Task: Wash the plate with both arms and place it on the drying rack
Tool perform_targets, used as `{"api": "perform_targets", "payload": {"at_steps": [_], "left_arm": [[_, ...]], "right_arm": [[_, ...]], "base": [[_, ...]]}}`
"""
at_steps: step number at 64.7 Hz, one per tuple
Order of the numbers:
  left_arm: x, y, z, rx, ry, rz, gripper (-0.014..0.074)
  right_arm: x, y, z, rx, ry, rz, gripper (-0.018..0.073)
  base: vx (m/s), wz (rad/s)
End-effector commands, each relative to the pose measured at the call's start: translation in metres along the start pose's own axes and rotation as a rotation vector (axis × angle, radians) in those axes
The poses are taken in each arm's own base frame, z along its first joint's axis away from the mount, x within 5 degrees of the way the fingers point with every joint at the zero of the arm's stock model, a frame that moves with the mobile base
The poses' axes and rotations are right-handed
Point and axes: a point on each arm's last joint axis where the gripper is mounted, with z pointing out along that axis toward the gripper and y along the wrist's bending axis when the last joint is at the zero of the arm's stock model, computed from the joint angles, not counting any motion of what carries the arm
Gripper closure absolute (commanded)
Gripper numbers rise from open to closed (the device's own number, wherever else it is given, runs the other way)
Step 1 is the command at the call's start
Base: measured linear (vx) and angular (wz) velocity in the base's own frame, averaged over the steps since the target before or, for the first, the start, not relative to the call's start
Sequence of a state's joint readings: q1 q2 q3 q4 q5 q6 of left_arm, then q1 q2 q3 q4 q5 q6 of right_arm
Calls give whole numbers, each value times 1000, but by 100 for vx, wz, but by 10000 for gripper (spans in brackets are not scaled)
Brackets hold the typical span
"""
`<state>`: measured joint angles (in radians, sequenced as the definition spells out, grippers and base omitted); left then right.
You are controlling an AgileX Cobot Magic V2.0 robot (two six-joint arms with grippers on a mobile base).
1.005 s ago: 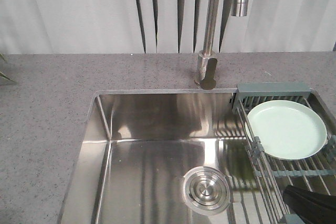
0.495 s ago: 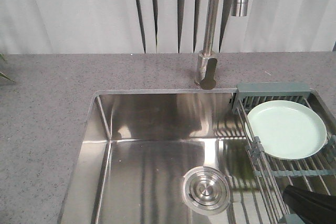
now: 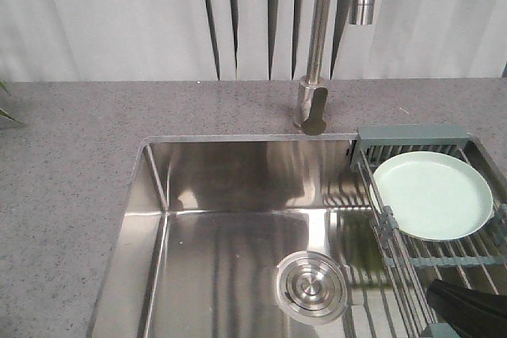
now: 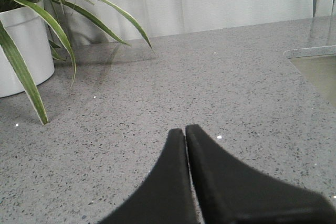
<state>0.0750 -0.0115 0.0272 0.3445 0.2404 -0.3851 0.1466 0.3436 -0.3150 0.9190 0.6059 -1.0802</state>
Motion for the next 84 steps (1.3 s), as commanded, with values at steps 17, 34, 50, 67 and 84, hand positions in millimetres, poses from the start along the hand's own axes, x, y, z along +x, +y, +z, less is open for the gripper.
{"api": "perform_targets", "payload": {"at_steps": [17,34,50,67,84], "left_arm": [[-15,-2,-4,22,-99,-5,603],[-15,-2,-4,22,-98,-5,603],[-14,-2,-4,22,-98,-5,603],[-14,-2,-4,22,-98,-5,603],[-14,-2,-4,22,-98,-5,603]], "right_arm": [[15,-12,-7,228,-121,32,561],[58,-18,-17,443,-245,189,561],[76,-22,-13,503,-289,226,561],[70,-22,-15,517,-345,172,561],[70,-26,-18,598,-364,188,561]], "base": [[0,0],[0,0],[0,0],[0,0],[0,0]]}}
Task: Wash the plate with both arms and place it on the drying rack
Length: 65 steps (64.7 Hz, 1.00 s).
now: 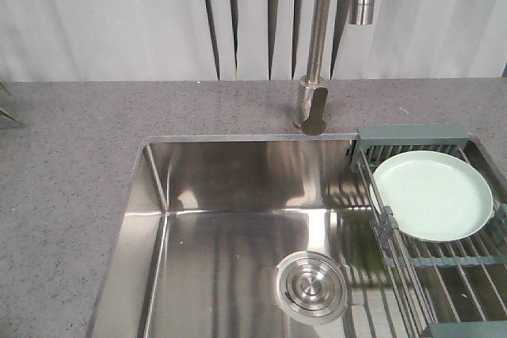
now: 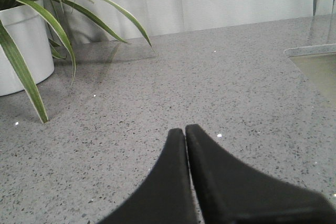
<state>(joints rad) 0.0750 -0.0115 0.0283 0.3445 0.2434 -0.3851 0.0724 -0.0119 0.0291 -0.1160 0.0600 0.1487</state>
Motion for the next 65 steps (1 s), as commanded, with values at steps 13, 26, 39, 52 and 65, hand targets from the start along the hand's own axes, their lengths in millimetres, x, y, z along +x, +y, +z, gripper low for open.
{"api": "perform_targets", "payload": {"at_steps": [13,26,39,52,65], "left_arm": [[-15,-2,-4,23,-102,-5,603],[-15,-2,-4,23,-102,-5,603],[-15,-2,-4,23,-102,-5,603],[-15,-2,-4,23,-102,-5,603],[-15,-2,-4,24,-102,-5,603]], "right_arm": [[-7,0,-1,6,-85,-1,561],[-7,0,-1,6,-85,-1,561],[-7,0,-1,6,-85,-1,561],[-7,0,-1,6,-85,-1,561],[-7,0,-1,6,-85,-1,561]], "base": [[0,0],[0,0],[0,0],[0,0],[0,0]]}}
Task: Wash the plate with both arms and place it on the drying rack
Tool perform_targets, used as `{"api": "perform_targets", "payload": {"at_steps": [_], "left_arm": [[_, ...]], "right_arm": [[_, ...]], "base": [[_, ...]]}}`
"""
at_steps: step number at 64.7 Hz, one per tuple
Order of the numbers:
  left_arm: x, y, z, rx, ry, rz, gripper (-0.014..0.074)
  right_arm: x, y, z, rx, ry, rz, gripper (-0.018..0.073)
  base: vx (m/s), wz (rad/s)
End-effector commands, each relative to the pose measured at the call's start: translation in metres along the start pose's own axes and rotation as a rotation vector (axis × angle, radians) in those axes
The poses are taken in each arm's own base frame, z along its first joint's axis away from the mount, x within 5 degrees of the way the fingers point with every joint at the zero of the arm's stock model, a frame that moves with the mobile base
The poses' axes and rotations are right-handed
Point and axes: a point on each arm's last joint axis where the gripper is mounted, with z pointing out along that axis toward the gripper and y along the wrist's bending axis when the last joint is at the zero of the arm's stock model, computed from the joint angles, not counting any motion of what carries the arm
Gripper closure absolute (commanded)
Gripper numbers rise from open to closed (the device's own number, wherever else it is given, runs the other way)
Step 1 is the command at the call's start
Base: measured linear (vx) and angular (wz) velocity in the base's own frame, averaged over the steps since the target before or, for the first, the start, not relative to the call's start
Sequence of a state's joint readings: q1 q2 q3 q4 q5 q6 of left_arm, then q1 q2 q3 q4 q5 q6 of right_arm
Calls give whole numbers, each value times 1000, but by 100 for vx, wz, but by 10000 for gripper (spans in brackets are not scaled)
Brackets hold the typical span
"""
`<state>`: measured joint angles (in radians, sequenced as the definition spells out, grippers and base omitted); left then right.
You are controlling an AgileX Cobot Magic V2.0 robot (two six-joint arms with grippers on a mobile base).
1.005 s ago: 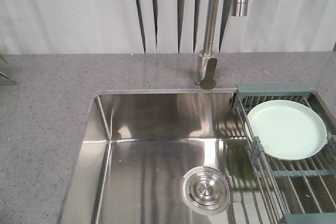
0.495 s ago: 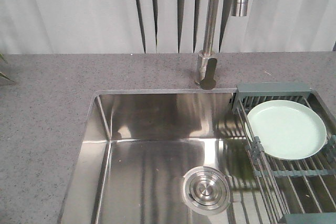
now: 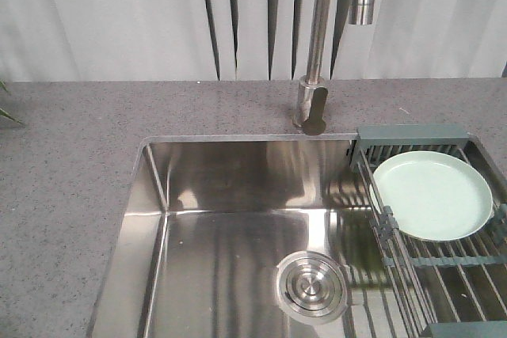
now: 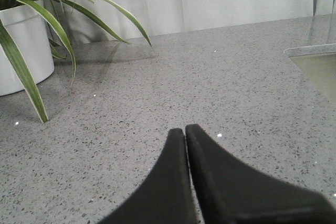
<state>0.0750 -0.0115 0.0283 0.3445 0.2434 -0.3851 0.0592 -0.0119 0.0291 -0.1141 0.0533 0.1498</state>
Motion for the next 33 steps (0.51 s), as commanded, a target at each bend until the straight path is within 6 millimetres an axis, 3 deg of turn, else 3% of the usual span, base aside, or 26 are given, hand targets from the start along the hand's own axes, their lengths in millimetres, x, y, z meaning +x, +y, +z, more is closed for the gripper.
{"api": "perform_targets", "payload": {"at_steps": [1,33], "left_arm": [[-15,-2,-4,24,-102,-5,603],[-15,-2,-4,24,-102,-5,603]], "right_arm": [[-7,1,0,-6,-78,-3,561],[-7,1,0,-6,-78,-3,561]], "base": [[0,0],[0,0]]}}
